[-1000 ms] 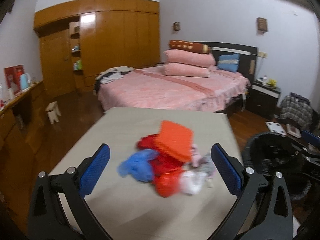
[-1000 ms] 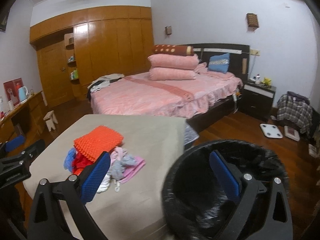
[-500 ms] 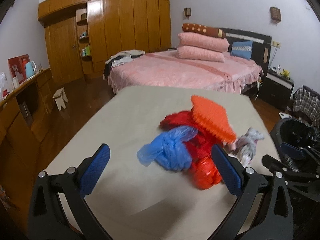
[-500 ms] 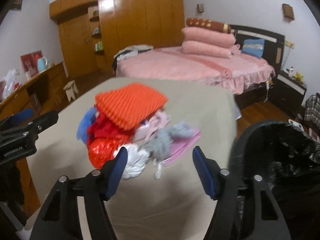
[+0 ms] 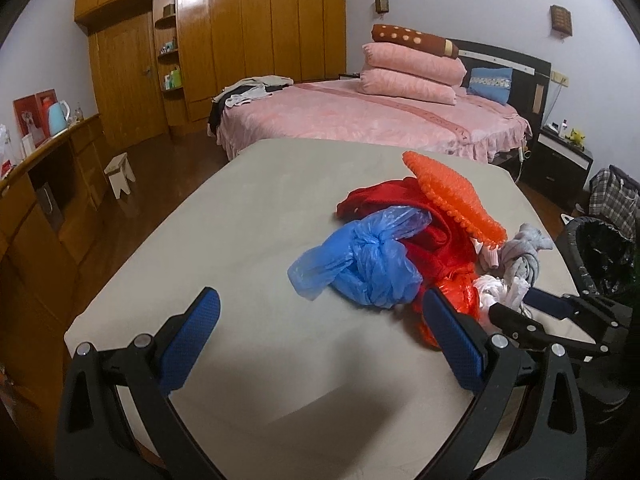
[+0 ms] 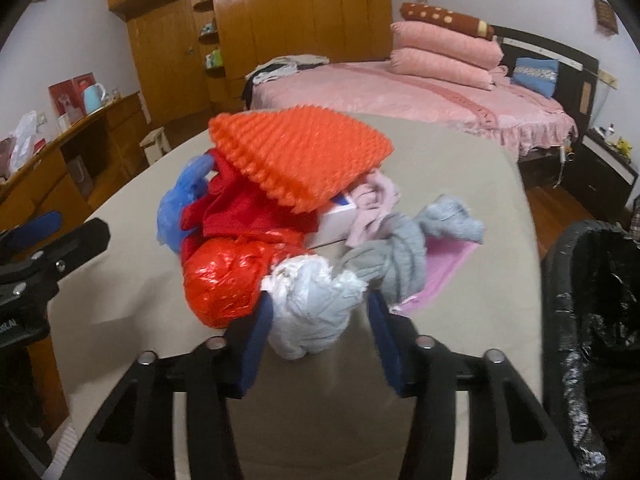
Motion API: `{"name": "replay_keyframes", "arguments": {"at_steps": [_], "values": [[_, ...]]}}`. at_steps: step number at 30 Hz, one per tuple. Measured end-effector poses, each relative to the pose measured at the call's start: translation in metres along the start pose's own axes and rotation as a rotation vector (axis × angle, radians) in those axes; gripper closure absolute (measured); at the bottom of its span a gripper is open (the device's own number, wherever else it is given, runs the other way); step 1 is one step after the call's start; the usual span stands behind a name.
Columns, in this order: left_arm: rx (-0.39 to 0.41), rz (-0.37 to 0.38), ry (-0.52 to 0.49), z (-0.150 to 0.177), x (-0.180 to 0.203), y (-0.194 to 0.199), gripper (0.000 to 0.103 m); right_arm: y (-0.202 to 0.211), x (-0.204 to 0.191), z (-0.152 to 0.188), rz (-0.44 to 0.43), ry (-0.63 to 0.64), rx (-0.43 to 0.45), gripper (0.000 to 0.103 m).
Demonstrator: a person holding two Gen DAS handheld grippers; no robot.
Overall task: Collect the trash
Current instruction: 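Grasp the white tissue from the pile with the right gripper, then drop the white tissue into the bin with the right gripper while the left gripper grasps the red plastic bag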
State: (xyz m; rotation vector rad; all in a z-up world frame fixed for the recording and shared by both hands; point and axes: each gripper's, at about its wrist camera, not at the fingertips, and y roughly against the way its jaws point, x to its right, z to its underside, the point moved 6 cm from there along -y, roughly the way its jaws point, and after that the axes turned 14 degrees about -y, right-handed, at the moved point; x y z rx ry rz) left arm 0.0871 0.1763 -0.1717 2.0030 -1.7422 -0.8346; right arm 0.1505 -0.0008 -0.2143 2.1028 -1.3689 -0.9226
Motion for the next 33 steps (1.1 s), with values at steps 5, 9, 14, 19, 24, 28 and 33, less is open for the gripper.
{"name": "replay_keyframes", "arguments": {"at_steps": [5, 9, 14, 19, 24, 28, 33], "values": [[0.006, 0.013, -0.001, -0.006, 0.007, -0.001, 0.005, 0.006, -0.005, 0.003, -0.042, 0.014, -0.004, 0.084], [0.007, 0.035, 0.001, -0.008, 0.015, 0.003, 0.005, 0.023, 0.001, -0.001, -0.07, -0.001, 0.003, 0.088], [0.015, 0.053, -0.018, -0.014, 0.031, 0.005, 0.007, 0.044, 0.007, -0.007, -0.081, 0.012, 0.027, 0.095], [0.006, 0.054, -0.017, -0.012, 0.038, 0.004, 0.007, 0.03, 0.015, 0.005, -0.054, 0.003, -0.032, 0.076], [-0.003, 0.04, -0.003, -0.011, 0.032, 0.002, 0.007, 0.02, 0.018, 0.013, -0.027, -0.006, -0.05, 0.045], [-0.005, 0.041, -0.001, -0.01, 0.03, 0.001, 0.007, 0.01, 0.027, 0.017, 0.013, -0.008, -0.075, 0.057], [-0.007, 0.067, -0.013, -0.01, 0.036, 0.0, 0.007, 0.019, 0.036, 0.013, -0.006, -0.01, -0.064, 0.072]]}}
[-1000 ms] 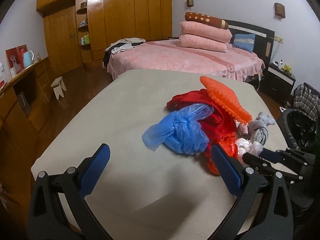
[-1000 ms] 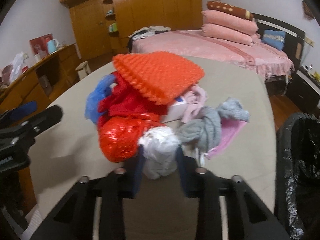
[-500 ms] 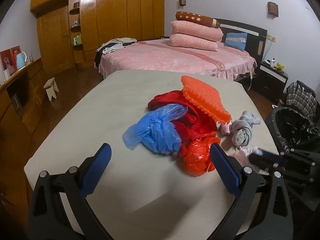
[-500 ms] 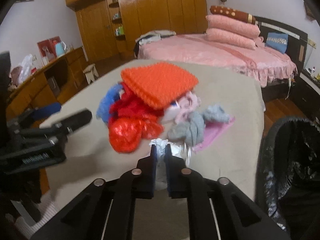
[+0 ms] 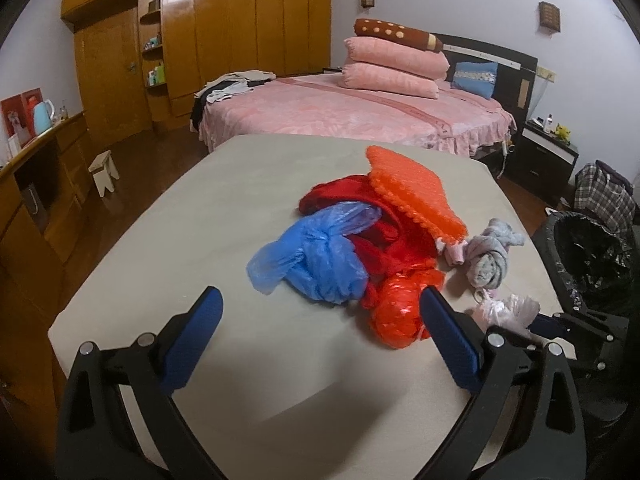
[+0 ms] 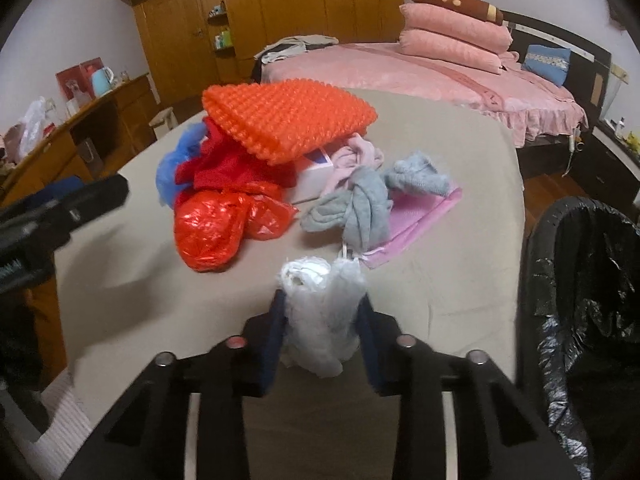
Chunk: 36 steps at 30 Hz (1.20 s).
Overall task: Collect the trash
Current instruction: 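Drop the white tissue into the bin with the right gripper while the left gripper grasps the red plastic bag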
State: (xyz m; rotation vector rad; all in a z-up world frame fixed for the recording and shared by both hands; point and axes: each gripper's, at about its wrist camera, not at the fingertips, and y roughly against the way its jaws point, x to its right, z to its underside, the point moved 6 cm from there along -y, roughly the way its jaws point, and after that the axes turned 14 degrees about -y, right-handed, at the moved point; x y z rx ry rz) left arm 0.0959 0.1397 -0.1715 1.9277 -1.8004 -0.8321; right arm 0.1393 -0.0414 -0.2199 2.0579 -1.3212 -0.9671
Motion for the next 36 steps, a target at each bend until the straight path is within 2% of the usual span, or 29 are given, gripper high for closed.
{"name": "replay_keyframes", "arguments": {"at_steps": [1, 3, 4, 6, 10, 14, 19, 21, 22, 23, 27, 36], "values": [[0.001, 0.01, -0.003, 0.0, 0.003, -0.001, 0.007, 0.006, 0.003, -0.003, 0.003, -0.01, 0.018, 0.072], [0.001, 0.029, -0.01, -0.001, 0.012, -0.001, 0.014, 0.017, 0.008, -0.008, -0.002, -0.025, 0.042, 0.072], [-0.001, 0.048, -0.014, -0.002, 0.018, -0.003, 0.022, 0.021, 0.01, -0.012, -0.001, -0.03, 0.052, 0.072], [-0.009, 0.083, -0.019, -0.002, 0.029, -0.006, 0.025, 0.033, 0.016, -0.017, 0.015, -0.037, 0.08, 0.072], [-0.022, 0.101, -0.036, -0.005, 0.051, -0.014, 0.029, 0.051, 0.033, -0.024, 0.04, -0.068, 0.117, 0.072], [-0.046, 0.099, -0.042, -0.005, 0.066, -0.028, 0.035, 0.058, 0.044, -0.024, 0.06, -0.086, 0.127, 0.072], [-0.092, 0.062, -0.065, -0.001, 0.074, -0.048, 0.037, 0.06, 0.053, -0.023, 0.07, -0.099, 0.127, 0.072], [-0.108, 0.061, -0.074, 0.001, 0.077, -0.054, 0.045, 0.061, 0.054, -0.023, 0.072, -0.099, 0.128, 0.072], [-0.119, 0.079, -0.075, 0.002, 0.078, -0.056, 0.058, 0.061, 0.054, -0.023, 0.071, -0.098, 0.128, 0.072], [-0.126, 0.096, -0.072, 0.004, 0.08, -0.057, 0.059, 0.062, 0.054, -0.022, 0.071, -0.097, 0.129, 0.072], [-0.099, 0.084, -0.083, 0.001, 0.081, -0.044, 0.062, 0.067, 0.054, -0.022, 0.069, -0.093, 0.14, 0.072], [-0.01, 0.16, -0.11, -0.011, 0.102, 0.007, 0.063, 0.094, 0.062, -0.029, 0.069, -0.115, 0.197, 0.071]]}}
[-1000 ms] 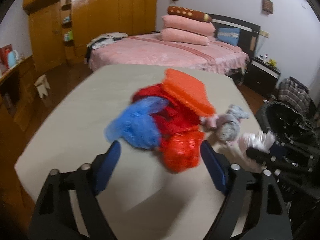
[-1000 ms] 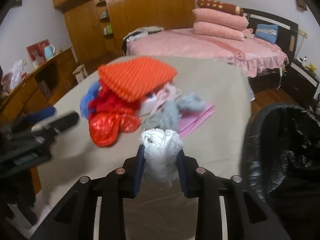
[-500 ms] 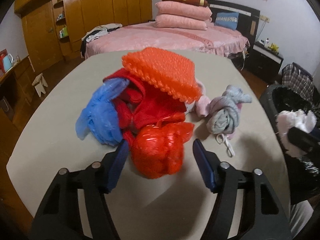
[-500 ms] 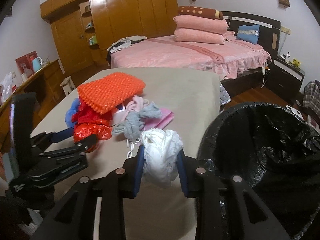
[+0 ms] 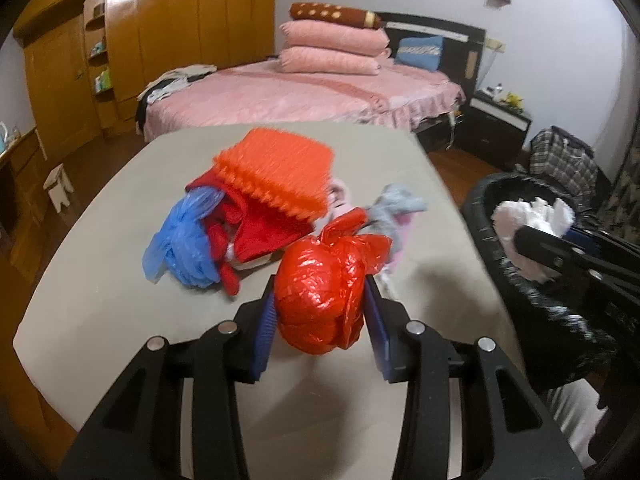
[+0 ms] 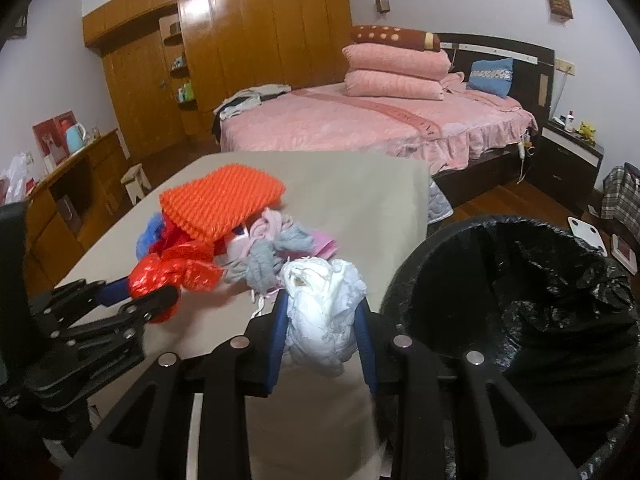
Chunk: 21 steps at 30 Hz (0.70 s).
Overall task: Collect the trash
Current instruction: 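Drop the white tissue into the bin with the right gripper while the left gripper grasps the red plastic bag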
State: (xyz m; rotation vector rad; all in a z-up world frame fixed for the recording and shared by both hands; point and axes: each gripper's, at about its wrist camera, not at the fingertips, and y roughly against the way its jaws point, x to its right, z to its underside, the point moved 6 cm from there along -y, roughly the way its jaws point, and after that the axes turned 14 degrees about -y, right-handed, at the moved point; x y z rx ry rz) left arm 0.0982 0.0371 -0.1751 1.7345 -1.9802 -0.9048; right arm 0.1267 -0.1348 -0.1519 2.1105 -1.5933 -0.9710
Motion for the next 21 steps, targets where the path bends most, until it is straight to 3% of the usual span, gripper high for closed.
{"name": "replay_keyframes", "arguments": {"at_steps": [10, 21], "values": [[0.087, 0.09, -0.045, -0.046, 0.037, 0.014, 0.063, 0.035, 0.047, -0.03, 0.077, -0.081, 0.104, 0.071], [0.151, 0.249, -0.156, -0.092, 0.127, 0.005, 0.063, 0.07, 0.126, -0.046, 0.238, -0.182, 0.193, 0.07]]}}
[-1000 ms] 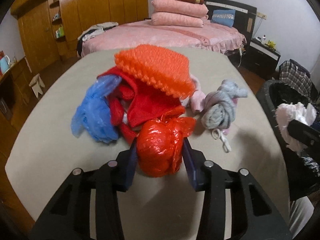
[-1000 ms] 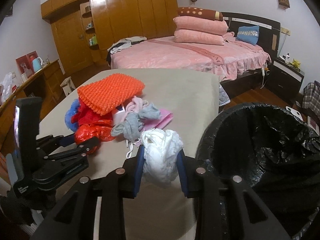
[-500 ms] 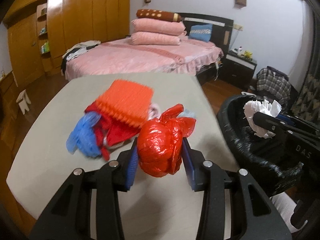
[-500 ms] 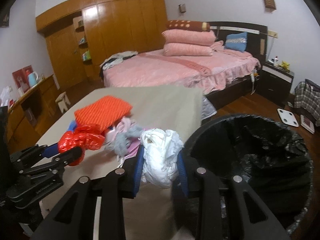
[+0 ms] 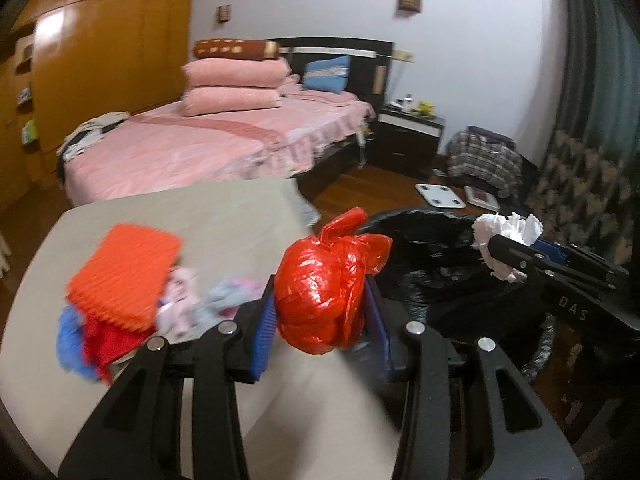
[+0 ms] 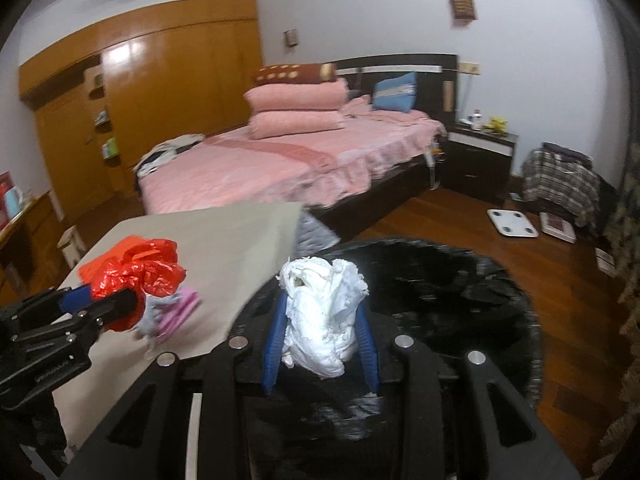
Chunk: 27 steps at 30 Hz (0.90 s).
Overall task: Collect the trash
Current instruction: 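Drop the white tissue into the bin with the right gripper while the left gripper grasps the red plastic bag, then release the red plastic bag into the bin with the left gripper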
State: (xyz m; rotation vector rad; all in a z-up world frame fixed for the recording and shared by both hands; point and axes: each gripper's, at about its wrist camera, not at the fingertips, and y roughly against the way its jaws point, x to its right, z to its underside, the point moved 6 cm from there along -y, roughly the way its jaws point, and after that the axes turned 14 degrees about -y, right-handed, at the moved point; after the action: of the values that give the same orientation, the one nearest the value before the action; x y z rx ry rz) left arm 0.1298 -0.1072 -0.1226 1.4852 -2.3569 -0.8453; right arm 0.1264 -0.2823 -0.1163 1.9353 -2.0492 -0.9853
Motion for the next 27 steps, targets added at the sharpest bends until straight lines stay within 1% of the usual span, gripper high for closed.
{"name": "replay_keyframes", "arguments": {"at_steps": [4, 5, 6, 7, 8, 9, 10, 11, 12, 13, 14, 15, 16, 17, 22, 27], "values": [[0.019, 0.078, -0.011, -0.022, 0.028, -0.018, 0.062, 0.003, 0.024, -0.011, 0.053, -0.022, 0.032, 0.066], [0.022, 0.095, -0.017, -0.025, 0.034, -0.021, 0.059, 0.004, 0.029, -0.012, 0.064, -0.027, 0.039, 0.065], [0.027, 0.131, -0.025, -0.03, 0.045, -0.026, 0.057, 0.005, 0.035, -0.014, 0.076, -0.032, 0.046, 0.065], [0.028, 0.147, -0.03, -0.029, 0.048, -0.027, 0.052, 0.006, 0.04, -0.016, 0.087, -0.036, 0.05, 0.062], [0.029, 0.159, -0.036, -0.03, 0.051, -0.03, 0.042, 0.008, 0.046, -0.018, 0.101, -0.04, 0.058, 0.056], [0.033, 0.18, -0.037, -0.031, 0.056, -0.032, 0.038, 0.01, 0.05, -0.019, 0.112, -0.044, 0.067, 0.052], [0.032, 0.191, -0.034, -0.03, 0.057, -0.034, 0.031, 0.012, 0.053, -0.02, 0.117, -0.046, 0.075, 0.043], [0.031, 0.197, -0.03, -0.027, 0.057, -0.034, 0.029, 0.014, 0.055, -0.021, 0.119, -0.046, 0.082, 0.035], [0.03, 0.194, -0.024, -0.025, 0.057, -0.034, 0.028, 0.015, 0.056, -0.022, 0.121, -0.043, 0.089, 0.031], [0.026, 0.184, -0.023, -0.022, 0.053, -0.033, 0.025, 0.017, 0.056, -0.021, 0.123, -0.037, 0.096, 0.022], [0.024, 0.174, -0.02, -0.019, 0.048, -0.031, 0.023, 0.017, 0.055, -0.022, 0.123, -0.031, 0.101, 0.015], [0.023, 0.152, -0.015, -0.015, 0.042, -0.027, 0.021, 0.018, 0.052, -0.022, 0.122, -0.021, 0.106, 0.013], [0.023, 0.136, -0.01, -0.012, 0.035, -0.025, 0.018, 0.019, 0.048, -0.022, 0.116, -0.01, 0.107, 0.008], [0.025, 0.119, -0.006, -0.01, 0.027, -0.021, 0.015, 0.019, 0.045, -0.021, 0.109, -0.004, 0.108, 0.006], [0.019, -0.018, 0.01, 0.012, -0.017, 0.007, 0.012, 0.013, 0.014, -0.013, 0.047, 0.022, 0.083, 0.006], [0.004, -0.154, 0.057, 0.035, -0.067, 0.035, 0.012, -0.005, -0.032, 0.004, -0.037, 0.052, 0.033, 0.006]]}}
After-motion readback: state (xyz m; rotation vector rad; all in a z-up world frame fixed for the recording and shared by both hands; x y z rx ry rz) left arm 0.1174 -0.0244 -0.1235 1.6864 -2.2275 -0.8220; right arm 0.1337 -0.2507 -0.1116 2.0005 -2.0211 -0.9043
